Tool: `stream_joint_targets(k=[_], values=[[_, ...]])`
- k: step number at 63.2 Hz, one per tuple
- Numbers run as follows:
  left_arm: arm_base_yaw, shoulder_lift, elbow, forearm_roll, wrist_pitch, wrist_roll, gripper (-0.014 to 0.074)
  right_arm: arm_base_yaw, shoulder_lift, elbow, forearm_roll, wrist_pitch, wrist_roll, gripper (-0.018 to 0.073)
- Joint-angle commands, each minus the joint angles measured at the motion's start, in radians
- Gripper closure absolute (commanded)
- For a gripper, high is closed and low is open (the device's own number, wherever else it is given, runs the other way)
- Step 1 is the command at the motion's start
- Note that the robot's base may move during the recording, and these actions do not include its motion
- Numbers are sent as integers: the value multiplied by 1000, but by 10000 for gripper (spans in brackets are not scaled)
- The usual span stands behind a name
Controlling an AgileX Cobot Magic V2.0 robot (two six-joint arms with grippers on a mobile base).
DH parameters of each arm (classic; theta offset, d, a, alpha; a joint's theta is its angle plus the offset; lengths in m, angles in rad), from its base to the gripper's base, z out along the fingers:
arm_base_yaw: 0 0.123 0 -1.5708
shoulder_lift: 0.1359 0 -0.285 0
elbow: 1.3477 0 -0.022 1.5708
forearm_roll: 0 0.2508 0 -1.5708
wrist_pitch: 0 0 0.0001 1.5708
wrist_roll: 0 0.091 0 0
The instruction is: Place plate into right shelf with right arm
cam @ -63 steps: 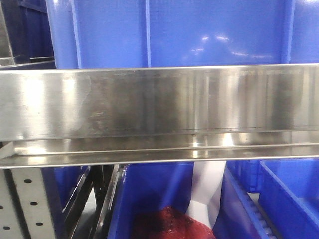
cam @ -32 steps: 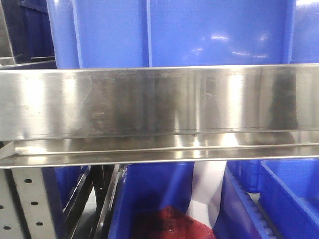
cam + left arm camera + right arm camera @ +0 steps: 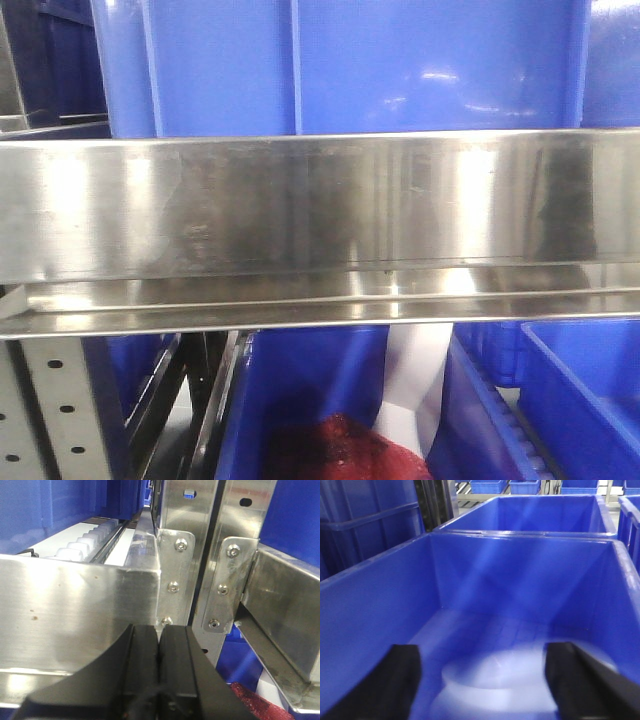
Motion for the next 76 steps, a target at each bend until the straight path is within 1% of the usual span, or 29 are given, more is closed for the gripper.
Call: stream_joint_targets(k=[1, 13, 25, 29, 31, 36, 39, 42, 43, 46, 50, 55, 76], values=[[-7, -4, 10, -2, -84, -6, 643, -8, -38, -39, 2, -93, -7, -74], [-7, -4, 10, -2, -84, -6, 643, -8, -108, -39, 2, -67, -7, -74], [-7, -4, 10, -2, -84, -6, 643, -8, -279, -38, 2, 68, -7, -70], [-7, -4, 10, -2, -84, -6, 643, -8, -339, -37, 2, 124, -7, -41], [-7, -4, 10, -2, -84, -6, 643, -8, -374, -37, 2, 161, -7, -5], [-7, -4, 10, -2, -84, -6, 643, -8, -424, -37, 0, 223, -7, 134], [-7, -4, 10, -2, -84, -6, 643, -8, -457, -37, 0, 265, -7, 268], [-7, -4, 10, -2, -84, -6, 643, -8, -487, -37, 0, 304, -7, 375], [-7, -4, 10, -2, -84, -6, 643, -8, -499, -37, 0, 319, -7, 427], [-7, -4, 10, -2, -84, -6, 643, -8, -522, -37, 0, 346, -7, 518], [-7, -4, 10, -2, -84, -6, 643, -8, -554, -37, -2, 374, -6, 501], [-7, -4, 10, -2, -84, -6, 643, -8, -580, -37, -2, 397, -6, 505], [-7, -4, 10, -2, -84, -6, 643, -8, -594, -36, -2, 405, -6, 505]])
